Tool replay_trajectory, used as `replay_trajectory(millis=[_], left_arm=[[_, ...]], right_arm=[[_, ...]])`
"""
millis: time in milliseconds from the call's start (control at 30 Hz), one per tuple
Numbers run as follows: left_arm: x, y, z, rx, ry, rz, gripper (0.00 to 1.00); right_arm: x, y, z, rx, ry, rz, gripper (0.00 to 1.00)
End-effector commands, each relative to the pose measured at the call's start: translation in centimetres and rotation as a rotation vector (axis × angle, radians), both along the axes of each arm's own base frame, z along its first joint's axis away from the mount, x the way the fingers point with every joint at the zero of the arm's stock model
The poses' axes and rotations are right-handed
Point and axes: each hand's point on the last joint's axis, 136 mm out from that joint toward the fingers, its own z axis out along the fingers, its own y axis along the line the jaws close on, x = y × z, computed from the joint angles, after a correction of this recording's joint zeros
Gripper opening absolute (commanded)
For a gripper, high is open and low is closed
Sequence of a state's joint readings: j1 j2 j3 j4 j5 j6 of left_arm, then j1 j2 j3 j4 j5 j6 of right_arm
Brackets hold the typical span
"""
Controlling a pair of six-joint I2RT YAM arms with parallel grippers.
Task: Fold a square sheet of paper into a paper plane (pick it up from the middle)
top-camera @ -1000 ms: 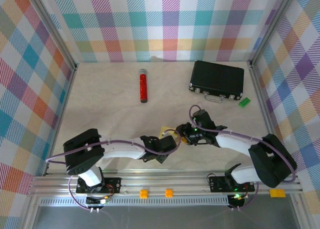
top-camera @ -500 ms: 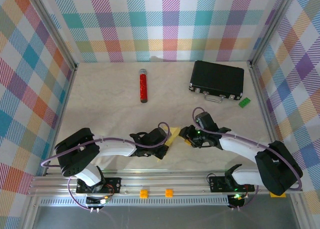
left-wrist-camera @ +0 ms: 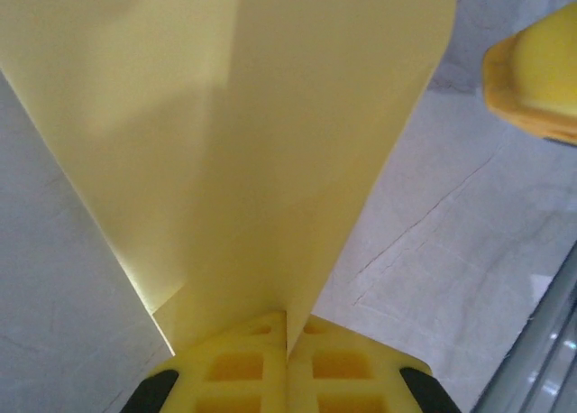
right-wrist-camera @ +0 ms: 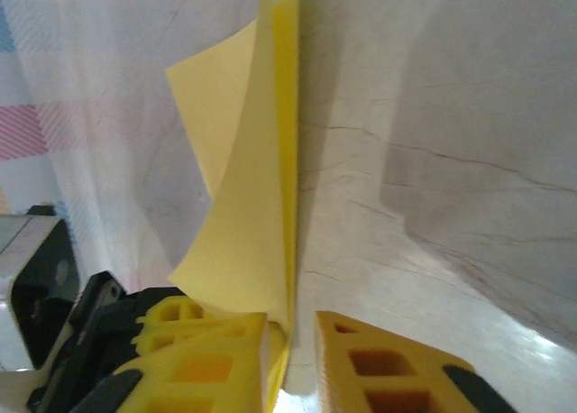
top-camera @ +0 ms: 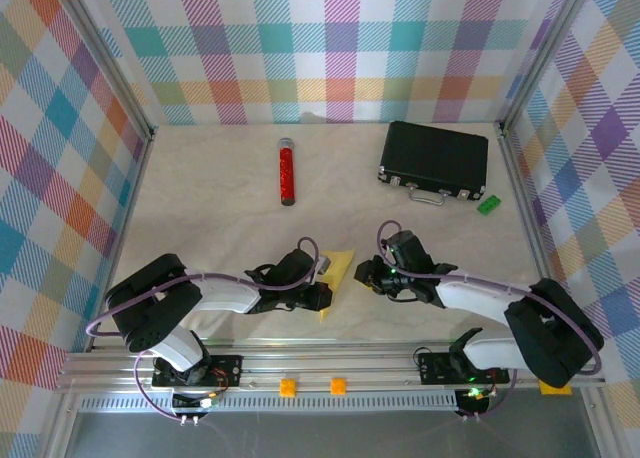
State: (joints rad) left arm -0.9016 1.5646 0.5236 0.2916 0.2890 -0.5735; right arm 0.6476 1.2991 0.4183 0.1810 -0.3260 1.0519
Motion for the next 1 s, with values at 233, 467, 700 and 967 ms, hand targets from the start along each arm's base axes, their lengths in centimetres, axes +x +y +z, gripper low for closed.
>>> replay_trajectory(millis=[233,467,700,967], left_arm=[[-1.4,2.3,-3.5,-0.031,0.194,0.101,0.0],[-2.0,1.8,-2.8,-0.008,0.177,-0.024,0.0],[-1.9,1.4,-2.3,0.019,0.113,-0.157,0.0],[-1.7,2.6,-2.9,0.008,0.169,-0.009,0.0]], right_arm=[[0.9,4.3,1.5,0.169,-0.07,0.142,0.12],[1.4,3.1,0.7,0.121,-0.084,0.067,0.07],[0.1,2.2,1.3,0.113,-0.091,0.091,0.08],[0.0,3.5,1.2,0.15,-0.073,0.146,0.08]])
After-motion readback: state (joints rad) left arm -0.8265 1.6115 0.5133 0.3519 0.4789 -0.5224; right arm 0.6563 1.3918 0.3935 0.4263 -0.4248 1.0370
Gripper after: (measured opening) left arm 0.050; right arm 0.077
